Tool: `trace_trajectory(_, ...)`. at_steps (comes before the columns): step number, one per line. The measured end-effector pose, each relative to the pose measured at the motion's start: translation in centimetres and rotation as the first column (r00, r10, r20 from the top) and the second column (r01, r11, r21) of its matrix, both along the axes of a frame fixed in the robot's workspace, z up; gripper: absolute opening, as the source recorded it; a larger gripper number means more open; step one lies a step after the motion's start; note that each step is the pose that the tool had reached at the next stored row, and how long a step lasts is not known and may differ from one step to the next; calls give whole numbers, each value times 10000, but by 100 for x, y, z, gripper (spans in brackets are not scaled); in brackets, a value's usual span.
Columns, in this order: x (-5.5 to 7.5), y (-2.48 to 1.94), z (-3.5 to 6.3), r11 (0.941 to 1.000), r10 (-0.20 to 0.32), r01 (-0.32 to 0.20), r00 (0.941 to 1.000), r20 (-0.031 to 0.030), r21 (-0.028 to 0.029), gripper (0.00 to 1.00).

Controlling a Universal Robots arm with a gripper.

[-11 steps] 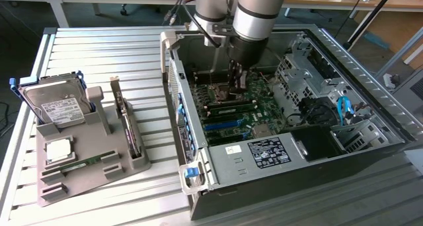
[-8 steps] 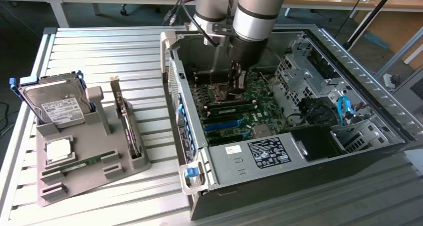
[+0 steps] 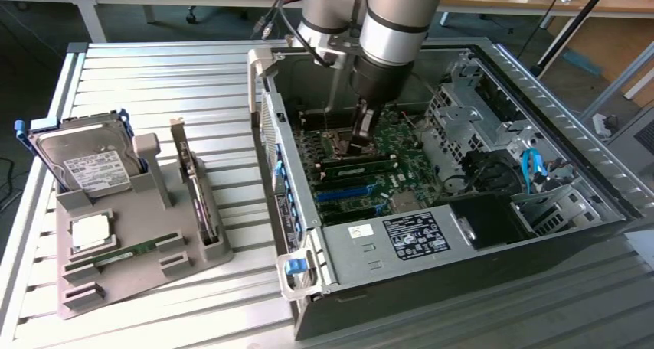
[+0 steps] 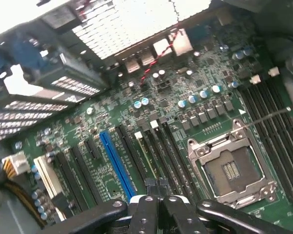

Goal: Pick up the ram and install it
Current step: 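Press down the ram until it locks into place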

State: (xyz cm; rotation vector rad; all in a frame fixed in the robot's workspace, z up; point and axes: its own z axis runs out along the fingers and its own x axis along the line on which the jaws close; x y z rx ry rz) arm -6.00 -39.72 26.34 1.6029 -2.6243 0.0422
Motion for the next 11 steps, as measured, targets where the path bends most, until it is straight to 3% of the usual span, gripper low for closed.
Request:
trace_trajectory(2,0,0,-9,9991,-436,436,9991,0,-4,11)
trace_trajectory(4,0,0,-23,9931,-1170,1170,9931,0,-6,11)
trace_trajectory(10,0,0,-49,9689,-2476,2476,9689,0,-8,11)
trace_trajectory(11,0,0,-54,9613,-2755,2755,9613,0,-8,11)
